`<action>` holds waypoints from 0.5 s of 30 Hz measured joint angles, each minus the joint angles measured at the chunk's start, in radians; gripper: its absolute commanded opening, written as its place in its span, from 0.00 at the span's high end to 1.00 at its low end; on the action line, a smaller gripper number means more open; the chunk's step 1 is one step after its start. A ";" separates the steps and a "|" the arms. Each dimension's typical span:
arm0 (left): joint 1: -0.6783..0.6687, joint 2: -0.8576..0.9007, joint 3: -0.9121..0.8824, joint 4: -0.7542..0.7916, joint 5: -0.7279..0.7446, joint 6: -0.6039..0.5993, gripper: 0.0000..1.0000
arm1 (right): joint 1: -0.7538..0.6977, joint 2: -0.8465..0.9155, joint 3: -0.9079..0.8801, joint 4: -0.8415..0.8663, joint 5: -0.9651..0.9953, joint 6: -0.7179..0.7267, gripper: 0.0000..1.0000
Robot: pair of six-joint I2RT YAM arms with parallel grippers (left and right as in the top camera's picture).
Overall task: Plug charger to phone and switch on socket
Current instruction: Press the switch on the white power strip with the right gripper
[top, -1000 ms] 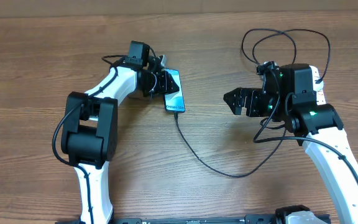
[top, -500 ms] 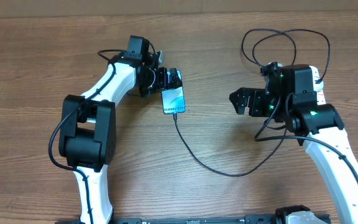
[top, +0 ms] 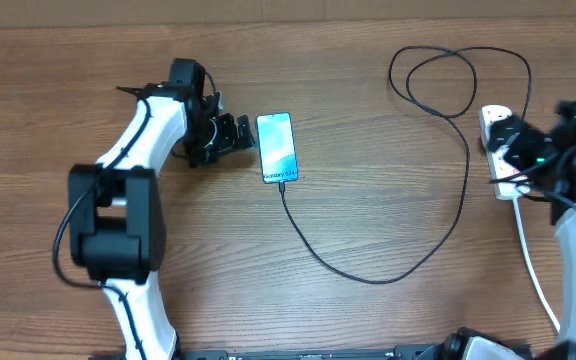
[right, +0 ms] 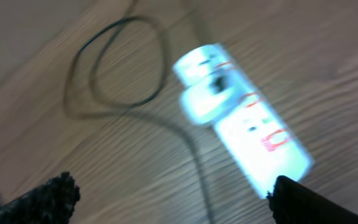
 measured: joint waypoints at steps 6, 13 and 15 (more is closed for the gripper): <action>-0.051 -0.238 0.000 -0.096 -0.048 0.051 0.00 | -0.113 0.173 0.000 0.132 0.009 0.080 0.96; -0.123 -0.421 0.001 -0.158 -0.057 0.072 0.00 | -0.176 0.403 0.000 0.274 0.008 0.151 0.96; -0.135 -0.438 0.001 -0.158 -0.057 0.073 0.00 | -0.175 0.450 0.000 0.313 -0.005 0.157 0.96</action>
